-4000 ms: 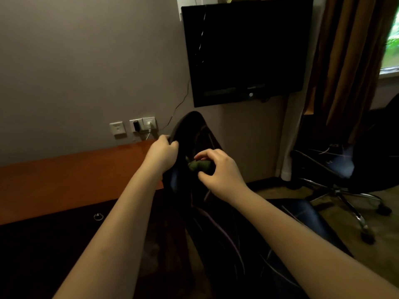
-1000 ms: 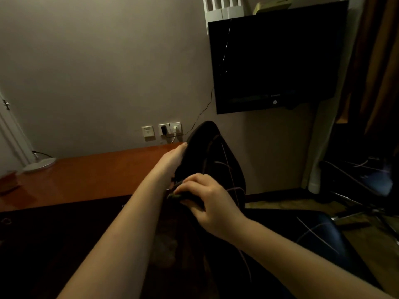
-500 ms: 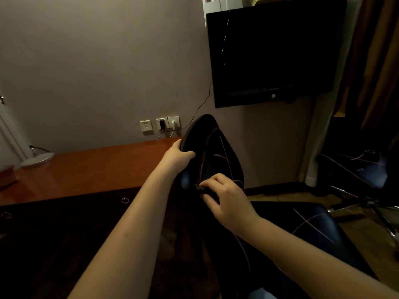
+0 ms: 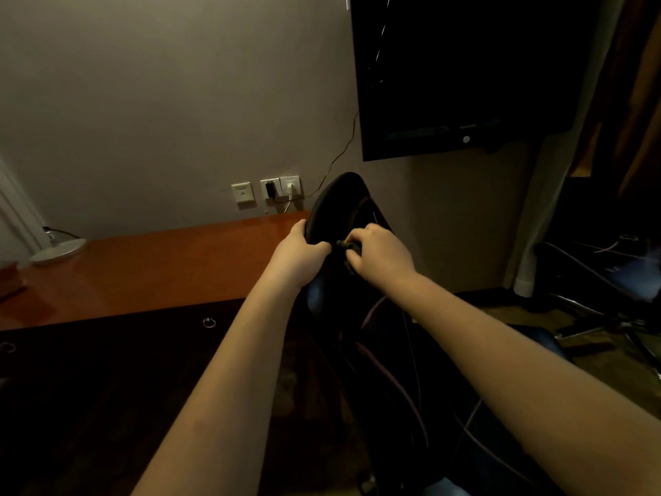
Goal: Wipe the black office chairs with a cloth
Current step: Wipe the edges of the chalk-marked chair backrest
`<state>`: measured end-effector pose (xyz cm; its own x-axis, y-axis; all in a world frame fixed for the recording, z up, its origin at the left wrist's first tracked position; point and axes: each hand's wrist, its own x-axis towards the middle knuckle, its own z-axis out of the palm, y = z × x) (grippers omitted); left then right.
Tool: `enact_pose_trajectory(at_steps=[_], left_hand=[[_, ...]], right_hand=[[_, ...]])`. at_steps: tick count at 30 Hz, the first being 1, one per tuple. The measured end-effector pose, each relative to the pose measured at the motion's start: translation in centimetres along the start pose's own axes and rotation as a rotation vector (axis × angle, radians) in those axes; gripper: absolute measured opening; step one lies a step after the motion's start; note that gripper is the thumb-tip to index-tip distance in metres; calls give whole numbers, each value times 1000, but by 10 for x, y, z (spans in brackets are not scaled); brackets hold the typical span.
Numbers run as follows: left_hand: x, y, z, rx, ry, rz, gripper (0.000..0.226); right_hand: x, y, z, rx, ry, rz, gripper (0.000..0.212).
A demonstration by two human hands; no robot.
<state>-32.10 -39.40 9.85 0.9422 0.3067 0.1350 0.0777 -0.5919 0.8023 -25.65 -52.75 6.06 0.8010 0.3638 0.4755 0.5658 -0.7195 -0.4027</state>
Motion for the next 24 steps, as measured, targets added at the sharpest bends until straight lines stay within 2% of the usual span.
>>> enact_pose_trajectory(at_steps=[5, 11, 19, 24], left_hand=[[2, -1, 0, -25, -1, -8, 52], [-6, 1, 0, -69, 10, -34, 64], [-16, 7, -1, -89, 7, -62, 68], [-19, 9, -1, -83, 26, -66, 65]], right_hand=[[24, 8, 4, 1, -5, 57, 28], [24, 12, 3, -48, -51, 7, 31], [-17, 8, -19, -40, -113, -218, 31], [-64, 2, -29, -12, -144, -367, 41]])
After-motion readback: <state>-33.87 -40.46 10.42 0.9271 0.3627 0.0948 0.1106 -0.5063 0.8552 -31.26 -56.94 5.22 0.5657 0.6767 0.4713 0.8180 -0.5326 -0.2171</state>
